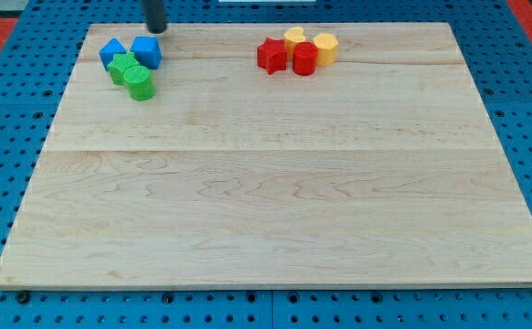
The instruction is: Move the green circle and blue cube towards the bottom left of the board
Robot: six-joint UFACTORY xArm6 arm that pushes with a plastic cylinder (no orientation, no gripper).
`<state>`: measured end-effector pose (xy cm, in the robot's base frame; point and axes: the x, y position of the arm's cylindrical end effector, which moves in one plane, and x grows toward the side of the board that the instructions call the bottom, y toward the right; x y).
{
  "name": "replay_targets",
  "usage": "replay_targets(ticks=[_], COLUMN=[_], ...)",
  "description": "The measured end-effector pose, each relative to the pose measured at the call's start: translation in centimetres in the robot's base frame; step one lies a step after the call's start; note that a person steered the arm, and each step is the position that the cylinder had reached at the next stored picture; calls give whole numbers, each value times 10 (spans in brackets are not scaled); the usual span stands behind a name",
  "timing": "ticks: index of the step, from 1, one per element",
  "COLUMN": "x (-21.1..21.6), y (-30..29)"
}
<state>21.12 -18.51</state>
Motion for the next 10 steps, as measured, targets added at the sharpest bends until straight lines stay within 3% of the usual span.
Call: replay_targets(ticks=[1,2,5,7,8,9,10], x=[68,108,187,191,257,271,208], y=[11,19,24,21,20,33,88])
